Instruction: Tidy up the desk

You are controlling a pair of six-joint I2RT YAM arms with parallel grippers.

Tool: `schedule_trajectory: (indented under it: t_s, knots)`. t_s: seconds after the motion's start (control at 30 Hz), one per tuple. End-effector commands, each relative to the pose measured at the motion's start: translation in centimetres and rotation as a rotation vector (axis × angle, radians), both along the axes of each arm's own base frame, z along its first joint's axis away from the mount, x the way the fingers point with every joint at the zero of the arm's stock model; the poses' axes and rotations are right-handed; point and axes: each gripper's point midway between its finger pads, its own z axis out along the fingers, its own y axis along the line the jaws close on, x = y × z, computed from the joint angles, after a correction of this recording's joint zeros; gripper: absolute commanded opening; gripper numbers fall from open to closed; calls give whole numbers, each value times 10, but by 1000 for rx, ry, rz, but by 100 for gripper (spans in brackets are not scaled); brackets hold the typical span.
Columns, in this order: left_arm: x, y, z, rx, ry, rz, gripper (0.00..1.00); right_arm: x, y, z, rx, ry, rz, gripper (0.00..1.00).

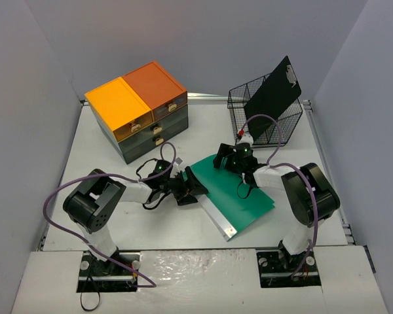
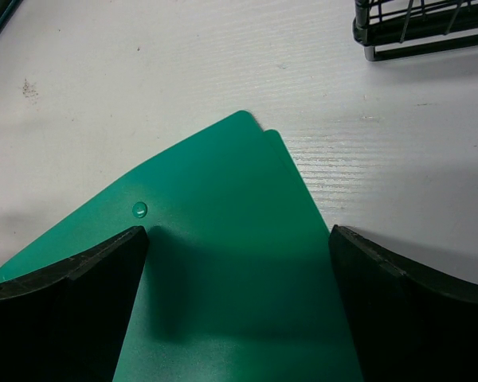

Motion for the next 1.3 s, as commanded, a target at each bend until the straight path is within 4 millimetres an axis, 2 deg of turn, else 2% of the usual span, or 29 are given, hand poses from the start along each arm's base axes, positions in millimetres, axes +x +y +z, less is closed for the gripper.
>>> schedule_trajectory:
  t_s: [0.0, 0.23, 0.4, 0.43, 0.53, 0.8, 1.27]
  knots:
    - [37, 2, -5, 70, -156, 121, 71, -213, -24, -112, -114, 821, 115, 94]
    - [43, 4, 22, 54, -228, 137, 71, -216, -22, -114, -116, 827, 119, 94]
    - [52, 11, 55, 56, -349, 163, 71, -218, -17, -116, -118, 830, 135, 94]
    - [53, 12, 54, 67, -346, 166, 71, -218, -17, -116, -118, 829, 135, 94]
    - [58, 15, 77, 74, -416, 168, 71, -219, -16, -116, -120, 829, 137, 94]
    - [63, 15, 99, 69, -476, 155, 72, -220, -12, -118, -120, 835, 151, 94]
    - [82, -1, 133, -37, -583, 157, 72, -224, -6, -120, -127, 841, 172, 94]
